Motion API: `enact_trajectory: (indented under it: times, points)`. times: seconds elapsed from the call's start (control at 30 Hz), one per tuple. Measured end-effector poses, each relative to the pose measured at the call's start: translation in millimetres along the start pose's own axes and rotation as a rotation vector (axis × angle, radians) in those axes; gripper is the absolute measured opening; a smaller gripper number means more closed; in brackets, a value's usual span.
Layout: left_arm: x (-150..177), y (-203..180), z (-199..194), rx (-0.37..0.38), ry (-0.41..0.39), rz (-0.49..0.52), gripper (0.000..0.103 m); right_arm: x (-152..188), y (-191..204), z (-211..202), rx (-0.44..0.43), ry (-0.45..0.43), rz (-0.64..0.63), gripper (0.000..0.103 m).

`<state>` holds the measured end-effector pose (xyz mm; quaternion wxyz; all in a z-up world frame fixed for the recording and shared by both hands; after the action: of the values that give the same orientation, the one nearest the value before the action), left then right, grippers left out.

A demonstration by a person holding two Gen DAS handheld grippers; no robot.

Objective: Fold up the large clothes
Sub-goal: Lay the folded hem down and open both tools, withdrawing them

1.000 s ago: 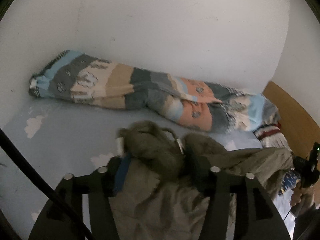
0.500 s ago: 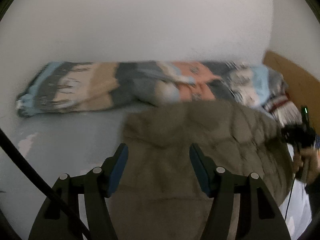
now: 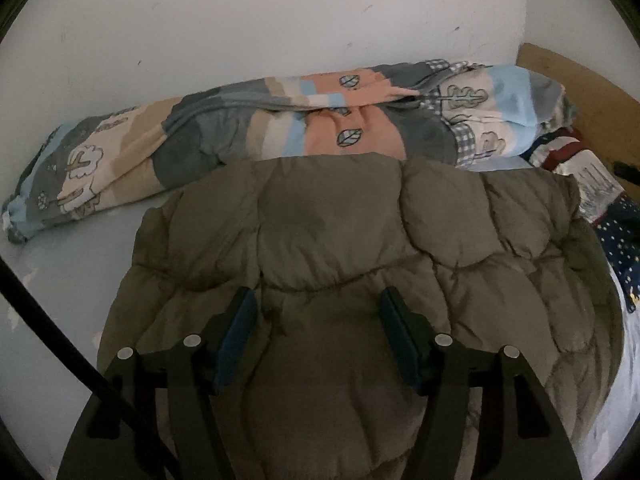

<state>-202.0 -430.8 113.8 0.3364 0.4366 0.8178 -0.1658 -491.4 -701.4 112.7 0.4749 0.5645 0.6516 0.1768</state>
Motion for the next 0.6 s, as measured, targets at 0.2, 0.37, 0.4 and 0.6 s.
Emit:
enact_trajectory:
  times: [0.2,0.37,0.4,0.6]
  points:
    - [6,9,31,-0.063,0.061,-0.025,0.079,58,49,26,0.097,0.083,-0.350,0.070]
    - [11,18,50,-0.065,0.075,-0.048,0.086,100,53,83,0.241,0.146,-0.558,0.070]
    - [10,18,53,-0.074,0.073,-0.043,0.087,103,50,93,0.281,0.146,-0.588,0.070]
    - [6,21,79,-0.109,0.073,-0.060,0.094,101,24,142,0.358,0.212,-0.594,0.072]
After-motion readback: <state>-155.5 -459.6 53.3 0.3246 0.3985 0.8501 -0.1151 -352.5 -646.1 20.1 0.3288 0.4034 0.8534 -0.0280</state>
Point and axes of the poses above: each gripper's, at about its wrist camera, not at the fingertips, and z roughly the way its jaws point, y to its left, x to its underside, the point moved 5 cm from there along z, roughly the way its jaws point, and after that the axes turned 1 degree about -x, right-handed, at the moved point
